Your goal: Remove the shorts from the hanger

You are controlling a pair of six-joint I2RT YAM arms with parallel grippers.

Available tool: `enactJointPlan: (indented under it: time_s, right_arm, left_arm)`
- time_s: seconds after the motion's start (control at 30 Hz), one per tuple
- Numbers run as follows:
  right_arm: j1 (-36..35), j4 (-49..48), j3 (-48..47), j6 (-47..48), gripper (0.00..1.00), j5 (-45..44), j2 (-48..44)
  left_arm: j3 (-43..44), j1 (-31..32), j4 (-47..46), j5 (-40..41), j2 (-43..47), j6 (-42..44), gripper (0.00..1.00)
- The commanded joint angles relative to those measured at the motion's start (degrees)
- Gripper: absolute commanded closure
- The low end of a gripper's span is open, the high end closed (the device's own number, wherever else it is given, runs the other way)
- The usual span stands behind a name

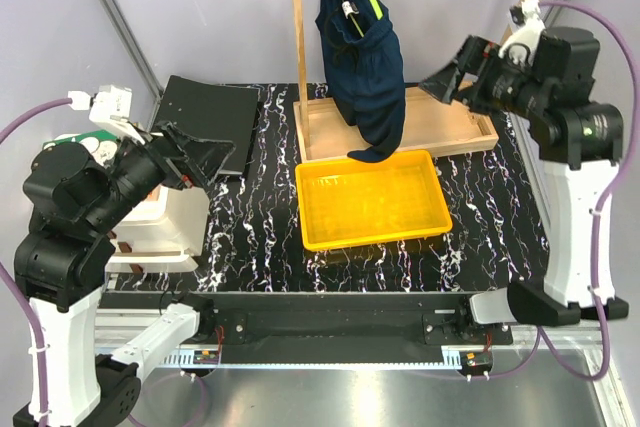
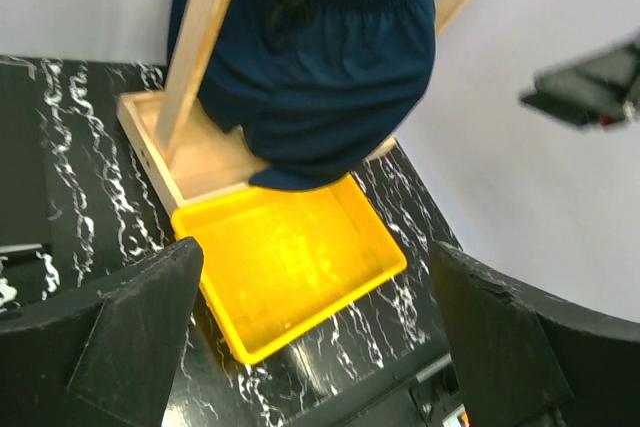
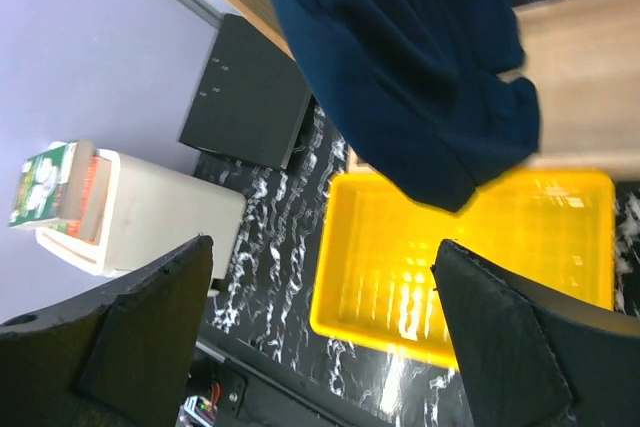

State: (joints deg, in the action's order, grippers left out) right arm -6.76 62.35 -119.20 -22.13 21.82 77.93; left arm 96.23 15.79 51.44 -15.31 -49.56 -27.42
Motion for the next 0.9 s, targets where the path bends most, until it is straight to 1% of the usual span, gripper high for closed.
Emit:
enactJointPlan:
  time_s: [0.0,0.1,0.2,0.23,0.3,0.33,0.37,0.43,0.47,0.57,0.6,0.73,0.87]
  right_arm:
    - [-0.35,-10.29,-5.52,1.48,0.0,8.31,4.59]
    - [-0.27,-15.65,-5.61,0.08,0.0,11.74,7.84]
    - [-1.14,-17.87,-8.06,-0.28,0.0,11.58,11.97]
    - [-1.23,-17.7,-9.46,-0.19,0.0,11.57,14.77]
    - [-1.76,-16.65,-14.73,0.16,0.0,11.66,17.85]
    - [-1.93,-16.12,-16.66,0.42,0.0,11.66,21.0]
    - [-2.72,-15.07,-20.51,0.68,0.0,11.31,22.6]
    - [-3.34,-13.93,-24.13,1.65,0.0,10.79,27.16]
    - [-3.86,-12.96,-27.63,2.0,0.02,10.7,28.58]
    - [-5.01,-12.16,-31.78,2.88,0.05,8.77,32.8]
    - [-5.71,-12.16,-32.23,2.97,0.09,8.59,33.51]
    - [-7.82,-12.6,-33.64,4.28,0.17,7.53,36.24]
    - [-9.84,-13.56,-33.12,5.08,0.26,3.32,36.85]
  left_arm:
    - [-0.25,-0.06,1.12,-6.91,-1.06,0.53,0.01]
    - [-0.07,0.03,0.94,-9.72,-2.46,-0.79,0.01]
    - [0.28,-0.06,1.03,-11.75,-3.87,-1.58,0.01]
    - [0.28,0.03,0.94,-11.93,-4.14,-1.93,0.01]
    - [0.1,-0.06,0.86,-13.24,-4.84,-2.46,0.01]
    - [0.19,0.03,0.94,-13.6,-4.93,-2.38,0.01]
    - [-0.16,-0.06,1.03,-13.87,-5.02,-2.29,0.01]
    - [-0.42,-0.06,1.03,-13.96,-4.84,-2.37,0.01]
    - [-0.95,0.03,1.03,-14.04,-4.58,-2.55,0.01]
    - [-1.83,0.03,1.03,-14.13,-3.79,-3.25,0.01]
    - [-2.09,-0.06,1.03,-14.13,-3.62,-3.34,0.01]
    - [-2.97,0.03,0.94,-14.31,-2.56,-4.31,0.01]
    - [-3.24,0.03,1.03,-14.66,-2.12,-4.75,0.01]
